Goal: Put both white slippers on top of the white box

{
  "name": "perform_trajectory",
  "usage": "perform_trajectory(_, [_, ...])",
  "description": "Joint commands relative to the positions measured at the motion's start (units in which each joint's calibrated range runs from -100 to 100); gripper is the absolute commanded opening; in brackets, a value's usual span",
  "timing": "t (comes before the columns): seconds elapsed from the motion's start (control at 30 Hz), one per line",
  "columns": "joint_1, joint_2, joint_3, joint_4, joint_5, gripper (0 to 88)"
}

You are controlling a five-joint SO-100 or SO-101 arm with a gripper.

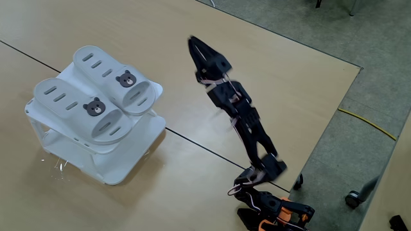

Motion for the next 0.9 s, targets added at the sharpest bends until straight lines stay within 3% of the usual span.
perform_trajectory(0.0, [0.05,-16.9,32.93,-25.1,0.42,0.7])
perform_trajectory(0.17, [0.05,-28.51,67.93,-75.75,0.42,0.7])
perform_trajectory(0.33, [0.05,-40.96,91.29,-100.08,0.42,0.7])
perform_trajectory(0.57, [-9.65,-59.39,106.09,-104.31,0.42,0.7])
perform_trajectory(0.7, [-10.47,-69.74,111.23,-104.31,0.42,0.7])
perform_trajectory(0.87, [-10.96,-70.58,111.05,-110.0,0.42,0.7])
